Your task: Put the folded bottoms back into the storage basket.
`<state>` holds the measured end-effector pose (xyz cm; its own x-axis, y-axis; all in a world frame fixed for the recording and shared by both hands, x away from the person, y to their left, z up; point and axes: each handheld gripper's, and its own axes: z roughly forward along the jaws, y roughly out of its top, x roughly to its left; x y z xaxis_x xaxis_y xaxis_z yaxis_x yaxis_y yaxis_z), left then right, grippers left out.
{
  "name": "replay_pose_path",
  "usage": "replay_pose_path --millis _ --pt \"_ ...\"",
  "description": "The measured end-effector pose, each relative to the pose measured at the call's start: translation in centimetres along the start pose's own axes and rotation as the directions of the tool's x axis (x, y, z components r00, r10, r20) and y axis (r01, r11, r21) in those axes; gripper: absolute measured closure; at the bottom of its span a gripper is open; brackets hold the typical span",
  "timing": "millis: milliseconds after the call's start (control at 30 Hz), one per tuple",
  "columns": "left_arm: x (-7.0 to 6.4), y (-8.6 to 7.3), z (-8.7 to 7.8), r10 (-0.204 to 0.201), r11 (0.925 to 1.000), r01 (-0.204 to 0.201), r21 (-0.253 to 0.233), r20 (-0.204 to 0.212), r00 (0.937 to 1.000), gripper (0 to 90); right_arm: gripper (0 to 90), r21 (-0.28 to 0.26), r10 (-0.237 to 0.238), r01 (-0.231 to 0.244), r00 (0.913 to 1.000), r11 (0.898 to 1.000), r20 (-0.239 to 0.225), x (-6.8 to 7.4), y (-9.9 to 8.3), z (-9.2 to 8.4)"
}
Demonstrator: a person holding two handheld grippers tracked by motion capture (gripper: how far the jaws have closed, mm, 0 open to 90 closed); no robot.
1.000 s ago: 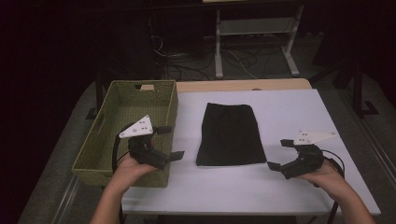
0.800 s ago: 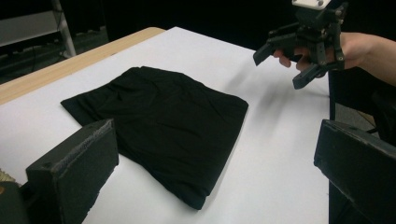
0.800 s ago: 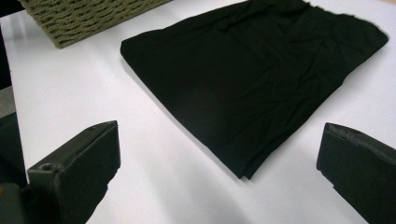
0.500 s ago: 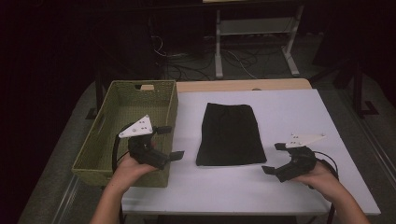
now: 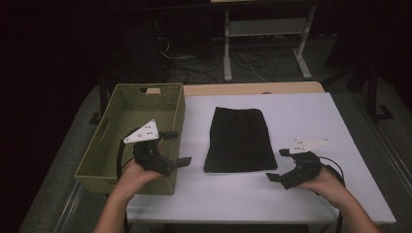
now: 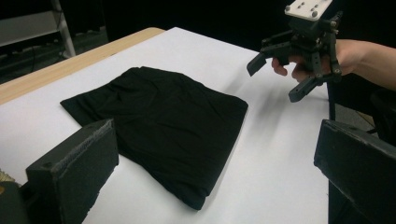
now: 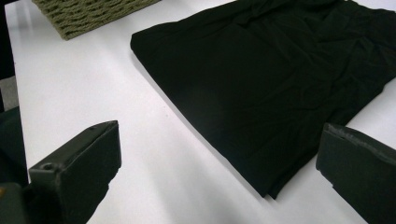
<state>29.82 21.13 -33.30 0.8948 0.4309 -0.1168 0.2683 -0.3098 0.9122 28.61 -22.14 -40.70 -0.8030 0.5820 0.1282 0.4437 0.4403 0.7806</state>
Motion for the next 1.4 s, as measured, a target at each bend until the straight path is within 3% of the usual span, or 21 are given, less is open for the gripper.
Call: replay_pose_path --millis 567,1400 --pt "0.0 0.0 0.1 -0.003 1.0000 0.003 0.004 -0.005 1.0000 0.0 0.0 0.005 -0.028 0.028 0.9991 1.000 -0.032 0.1 1.8 1.5" --pt "0.0 0.0 0.1 -0.008 0.9999 0.008 0.006 -0.004 1.0000 0.0 0.5 0.035 -0.088 0.089 0.9954 0.995 -0.039 0.0 4.3 3.9"
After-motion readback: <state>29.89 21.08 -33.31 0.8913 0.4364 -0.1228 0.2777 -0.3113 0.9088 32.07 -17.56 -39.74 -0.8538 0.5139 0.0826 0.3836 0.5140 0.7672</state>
